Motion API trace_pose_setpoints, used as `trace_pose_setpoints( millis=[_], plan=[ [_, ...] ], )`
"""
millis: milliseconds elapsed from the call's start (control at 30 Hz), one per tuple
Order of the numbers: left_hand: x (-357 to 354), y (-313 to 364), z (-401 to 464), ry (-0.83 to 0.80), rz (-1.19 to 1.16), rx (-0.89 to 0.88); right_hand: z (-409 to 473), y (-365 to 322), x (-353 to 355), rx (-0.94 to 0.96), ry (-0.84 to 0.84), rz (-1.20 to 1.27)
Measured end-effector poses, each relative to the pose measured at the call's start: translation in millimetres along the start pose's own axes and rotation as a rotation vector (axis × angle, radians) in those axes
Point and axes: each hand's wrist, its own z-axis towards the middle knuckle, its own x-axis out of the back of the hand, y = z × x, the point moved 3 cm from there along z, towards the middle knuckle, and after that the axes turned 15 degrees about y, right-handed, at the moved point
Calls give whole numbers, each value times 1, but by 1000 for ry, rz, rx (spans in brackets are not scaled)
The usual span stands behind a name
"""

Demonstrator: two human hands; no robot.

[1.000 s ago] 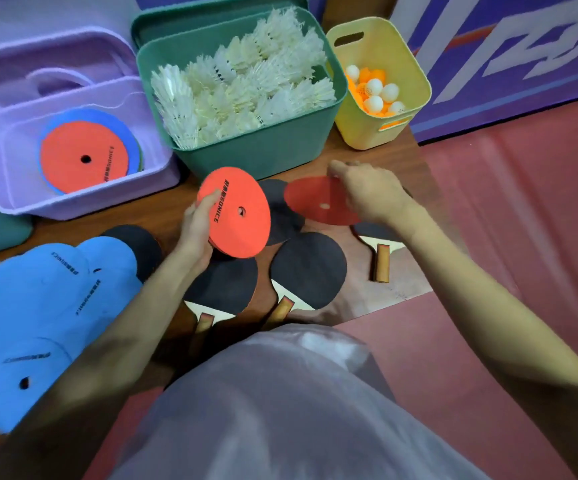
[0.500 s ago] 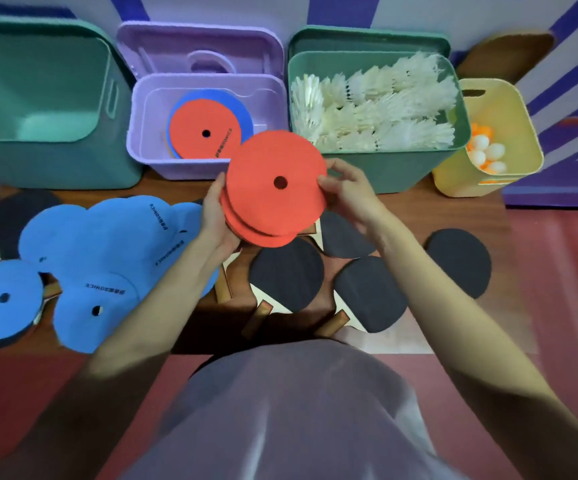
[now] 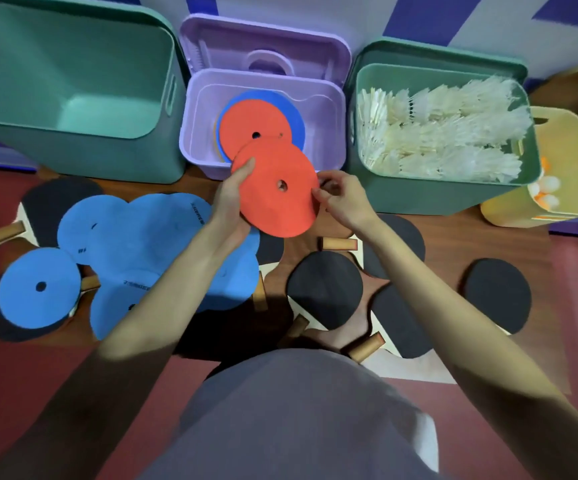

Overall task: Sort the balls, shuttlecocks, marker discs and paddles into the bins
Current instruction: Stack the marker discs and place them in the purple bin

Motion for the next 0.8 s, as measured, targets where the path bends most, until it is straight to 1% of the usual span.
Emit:
trace_pose_setpoints(
  millis=[133, 267, 300, 367, 433, 500, 600, 633, 667, 733, 800],
  plan=[
    [-8, 28, 21, -35, -46, 8, 27, -14, -12, -11, -20, -29],
    [-20, 49, 57, -12, -47, 27, 58, -29, -24, -158, -62, 123],
    [-21, 55, 68, 4, 6, 15, 66, -32, -27, -168, -48, 124],
    [-21, 66, 92, 35, 155, -49, 85, -36, -33, -129, 3, 71],
    [-19, 76, 116, 29, 288, -155, 105, -36, -41, -94, 35, -2],
    [-17, 82, 136, 60, 453, -272, 121, -32, -49, -80, 63, -67],
    [-15, 92, 167, 145, 910, -500, 141, -24, -64, -62, 111, -160],
    [-15, 93, 176, 180, 1043, -561, 144, -23, -68, -53, 115, -194],
    [-14, 95, 184, 216, 1126, -602, 147, -23, -72, -42, 112, -230],
    [-15, 96, 195, 266, 1212, -661, 151, -23, -78, -13, 92, -299],
    [-17, 95, 201, 278, 1267, -696, 153, -21, -84, -1, 66, -352]
  ],
)
